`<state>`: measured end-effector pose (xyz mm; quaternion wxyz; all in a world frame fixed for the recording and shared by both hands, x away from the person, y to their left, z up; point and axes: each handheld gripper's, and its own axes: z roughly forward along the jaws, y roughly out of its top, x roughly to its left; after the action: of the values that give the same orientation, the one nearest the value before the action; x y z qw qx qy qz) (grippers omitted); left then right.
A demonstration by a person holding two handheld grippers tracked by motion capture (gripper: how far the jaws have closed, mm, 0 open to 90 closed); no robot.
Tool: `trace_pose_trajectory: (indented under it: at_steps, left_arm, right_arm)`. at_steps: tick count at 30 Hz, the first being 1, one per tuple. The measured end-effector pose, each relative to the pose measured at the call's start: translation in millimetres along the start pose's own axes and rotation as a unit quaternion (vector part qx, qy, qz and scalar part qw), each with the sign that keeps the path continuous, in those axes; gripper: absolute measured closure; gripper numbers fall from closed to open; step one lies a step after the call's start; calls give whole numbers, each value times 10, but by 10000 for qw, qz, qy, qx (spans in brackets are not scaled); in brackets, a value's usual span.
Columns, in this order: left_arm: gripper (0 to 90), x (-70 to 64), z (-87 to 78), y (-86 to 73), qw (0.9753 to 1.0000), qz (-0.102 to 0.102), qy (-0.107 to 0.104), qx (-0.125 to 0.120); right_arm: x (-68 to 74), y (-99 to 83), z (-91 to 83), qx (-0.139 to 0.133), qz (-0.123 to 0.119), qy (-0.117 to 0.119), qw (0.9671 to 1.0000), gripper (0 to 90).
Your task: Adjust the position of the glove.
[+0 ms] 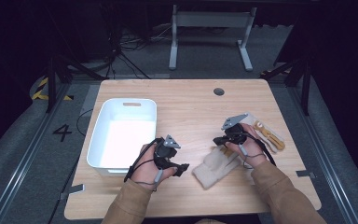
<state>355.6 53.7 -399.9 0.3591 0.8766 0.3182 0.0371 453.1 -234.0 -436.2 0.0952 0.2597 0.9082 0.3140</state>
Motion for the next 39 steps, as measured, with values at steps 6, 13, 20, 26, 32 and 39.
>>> trace_pose_trajectory:
  at_steps: [6,13,20,26,32,39]
  left_arm:
    - [332,-6,26,27,10000,57,-40,11]
    - [334,-22,89,114,9998,154,-127,-7]
    - [340,-38,170,233,9993,282,-249,-4]
    - [342,-33,217,331,9989,332,-318,-37]
    - [345,-19,226,396,9988,354,-335,-79]
    - [349,49,233,416,9995,225,-233,-60]
  right_arm:
    - [-11,-33,26,219,9,-40,9998,900]
    - [-38,-156,-67,383,167,-113,9991,900]
    - [-53,-311,-229,411,354,-181,9984,900]
    - [-54,-450,-340,450,524,-196,9974,900]
    - [-29,-543,-439,492,629,-200,9966,900]
    - [20,-617,-512,613,747,-93,9953,900]
